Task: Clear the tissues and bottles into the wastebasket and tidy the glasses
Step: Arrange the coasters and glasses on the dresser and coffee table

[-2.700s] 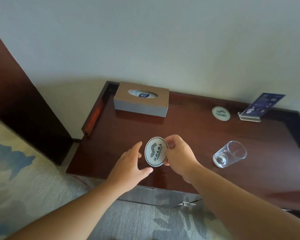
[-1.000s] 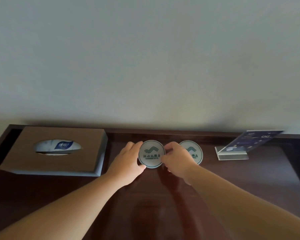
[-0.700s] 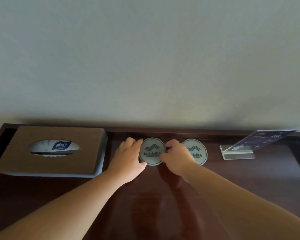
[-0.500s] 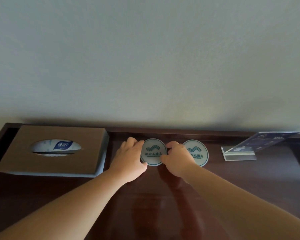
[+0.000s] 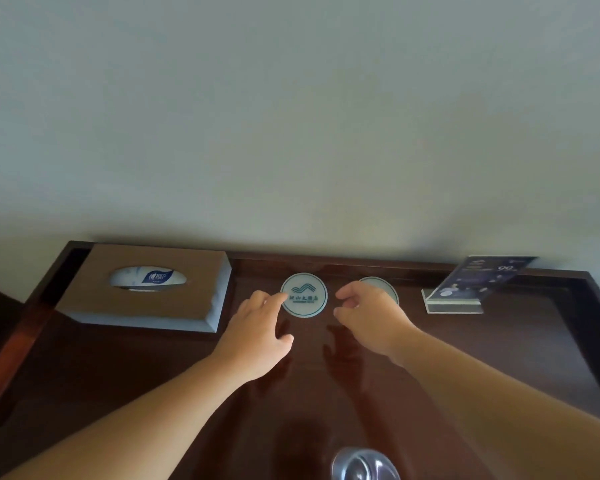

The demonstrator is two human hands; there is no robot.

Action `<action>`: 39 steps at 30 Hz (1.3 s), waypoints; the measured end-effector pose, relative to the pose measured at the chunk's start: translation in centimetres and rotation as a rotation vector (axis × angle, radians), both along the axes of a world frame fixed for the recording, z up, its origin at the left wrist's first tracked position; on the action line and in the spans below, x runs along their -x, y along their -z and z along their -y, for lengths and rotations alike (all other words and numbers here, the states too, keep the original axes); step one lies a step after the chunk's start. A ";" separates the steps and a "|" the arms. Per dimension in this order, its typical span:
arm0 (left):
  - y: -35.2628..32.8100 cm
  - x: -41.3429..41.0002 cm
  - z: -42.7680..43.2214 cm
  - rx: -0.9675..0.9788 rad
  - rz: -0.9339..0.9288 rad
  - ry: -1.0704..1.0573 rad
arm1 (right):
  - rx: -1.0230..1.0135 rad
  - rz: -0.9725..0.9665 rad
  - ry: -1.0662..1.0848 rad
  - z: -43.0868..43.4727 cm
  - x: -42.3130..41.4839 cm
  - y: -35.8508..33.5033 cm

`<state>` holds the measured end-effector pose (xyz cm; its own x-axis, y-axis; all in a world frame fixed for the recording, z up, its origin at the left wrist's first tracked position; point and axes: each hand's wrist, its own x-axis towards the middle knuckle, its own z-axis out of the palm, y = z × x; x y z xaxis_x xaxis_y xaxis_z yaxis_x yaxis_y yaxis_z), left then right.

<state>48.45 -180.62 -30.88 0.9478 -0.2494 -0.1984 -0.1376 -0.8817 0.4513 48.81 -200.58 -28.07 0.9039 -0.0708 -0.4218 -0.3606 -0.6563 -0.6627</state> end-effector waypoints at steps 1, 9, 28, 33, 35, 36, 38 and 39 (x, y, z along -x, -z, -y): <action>-0.4 0.7 0.2 0.014 0.006 0.011 | -0.002 0.013 0.013 0.3 0.8 -0.5; -2.7 5.9 -0.1 0.100 0.039 0.117 | 0.006 0.064 0.164 2.6 9.9 -3.8; -0.1 17.8 -4.6 0.196 -0.020 0.120 | -0.133 0.103 0.258 -2.0 24.2 3.6; 0.8 19.1 -5.6 0.154 -0.051 0.063 | -0.217 0.181 0.296 -2.6 23.3 5.1; 1.0 19.5 -5.8 0.142 -0.054 0.046 | -0.233 0.210 0.316 -2.5 23.0 5.3; 1.0 19.7 -5.8 0.139 -0.057 0.039 | -0.238 0.215 0.321 -2.5 22.9 5.3; 0.9 20.1 -5.7 0.138 -0.052 0.029 | -0.232 0.222 0.319 -2.4 22.9 5.3; 0.8 20.2 -5.6 0.139 -0.048 0.023 | -0.228 0.230 0.317 -2.3 22.9 5.3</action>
<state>28.25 -175.06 -31.66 0.9319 -0.2987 -0.2056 -0.1319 -0.8073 0.5752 25.90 -198.27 -33.35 0.9247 -0.2878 -0.2494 -0.3467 -0.3651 -0.8640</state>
